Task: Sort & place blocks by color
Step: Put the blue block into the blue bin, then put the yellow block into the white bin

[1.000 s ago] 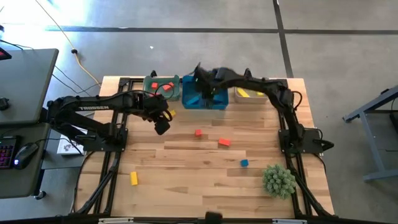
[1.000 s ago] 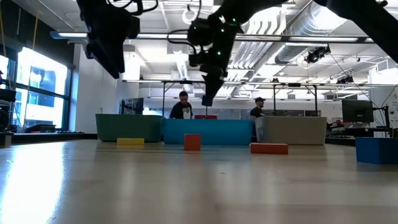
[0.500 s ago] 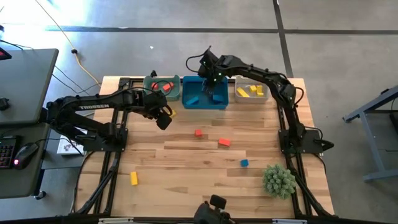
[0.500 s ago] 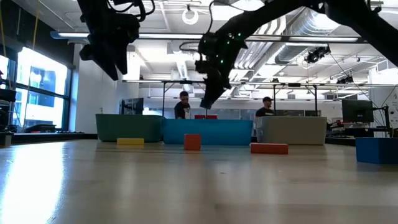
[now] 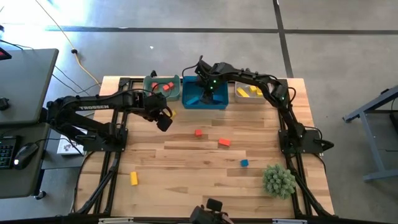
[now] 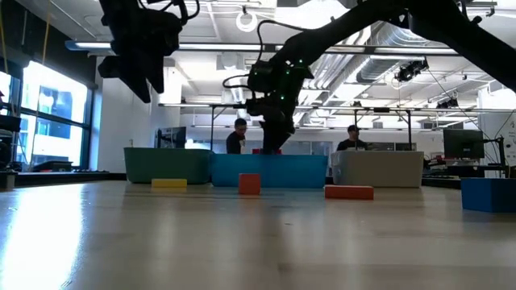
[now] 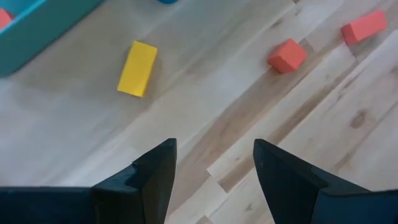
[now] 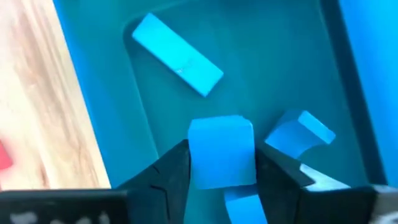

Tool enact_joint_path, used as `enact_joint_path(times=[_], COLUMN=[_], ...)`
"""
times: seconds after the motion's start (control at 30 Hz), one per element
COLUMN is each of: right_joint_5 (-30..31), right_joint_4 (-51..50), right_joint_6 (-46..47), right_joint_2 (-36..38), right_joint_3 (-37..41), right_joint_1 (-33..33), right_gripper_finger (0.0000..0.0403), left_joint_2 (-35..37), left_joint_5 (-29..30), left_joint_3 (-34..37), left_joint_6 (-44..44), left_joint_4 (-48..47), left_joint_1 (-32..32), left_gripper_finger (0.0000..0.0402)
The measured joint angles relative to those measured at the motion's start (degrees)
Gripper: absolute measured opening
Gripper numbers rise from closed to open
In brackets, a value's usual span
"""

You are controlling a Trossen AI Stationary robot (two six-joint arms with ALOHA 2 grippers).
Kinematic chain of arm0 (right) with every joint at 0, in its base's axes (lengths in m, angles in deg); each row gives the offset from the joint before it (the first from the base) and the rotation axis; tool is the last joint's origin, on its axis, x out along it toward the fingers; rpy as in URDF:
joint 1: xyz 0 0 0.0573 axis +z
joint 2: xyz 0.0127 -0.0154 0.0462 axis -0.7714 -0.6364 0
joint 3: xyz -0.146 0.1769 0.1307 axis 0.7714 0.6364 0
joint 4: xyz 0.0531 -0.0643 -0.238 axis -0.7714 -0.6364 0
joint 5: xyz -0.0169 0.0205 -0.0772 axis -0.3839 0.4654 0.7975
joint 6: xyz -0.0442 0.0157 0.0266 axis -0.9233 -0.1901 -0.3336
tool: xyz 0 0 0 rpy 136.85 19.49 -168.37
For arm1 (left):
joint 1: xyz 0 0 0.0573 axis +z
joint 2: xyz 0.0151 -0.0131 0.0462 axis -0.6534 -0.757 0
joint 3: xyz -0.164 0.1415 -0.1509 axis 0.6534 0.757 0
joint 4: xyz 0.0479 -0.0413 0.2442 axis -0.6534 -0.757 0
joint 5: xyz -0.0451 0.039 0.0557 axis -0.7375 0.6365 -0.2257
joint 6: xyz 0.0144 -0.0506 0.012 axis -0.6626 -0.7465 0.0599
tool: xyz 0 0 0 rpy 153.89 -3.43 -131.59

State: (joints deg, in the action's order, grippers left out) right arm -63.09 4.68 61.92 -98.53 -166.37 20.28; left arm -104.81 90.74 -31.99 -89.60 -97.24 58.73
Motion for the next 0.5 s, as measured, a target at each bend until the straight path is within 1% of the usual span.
enact_joint_path(times=[0.17, 0.33, 0.5], right_joint_5=[2.9, 3.1, 1.9], right_joint_4=[-0.6, -1.7, -4.2], right_joint_6=[-0.1, 0.0, 2.6], right_joint_2=[0.0, 0.1, 0.1], right_joint_3=[0.0, 0.0, 0.0], right_joint_1=[0.0, 0.0, 0.0], right_gripper_finger=[0.0182, 0.0203, 0.0205], left_joint_2=[0.0, 0.0, 0.0], left_joint_5=[-1.1, -1.6, -4.0], left_joint_3=[0.0, 0.0, 0.0], left_joint_6=[-1.2, -8.0, -16.2], left_joint_4=[0.0, -1.0, -6.2], left_joint_1=[-1.1, -1.9, -3.1], left_gripper_finger=[0.0202, 0.0202, 0.0202])
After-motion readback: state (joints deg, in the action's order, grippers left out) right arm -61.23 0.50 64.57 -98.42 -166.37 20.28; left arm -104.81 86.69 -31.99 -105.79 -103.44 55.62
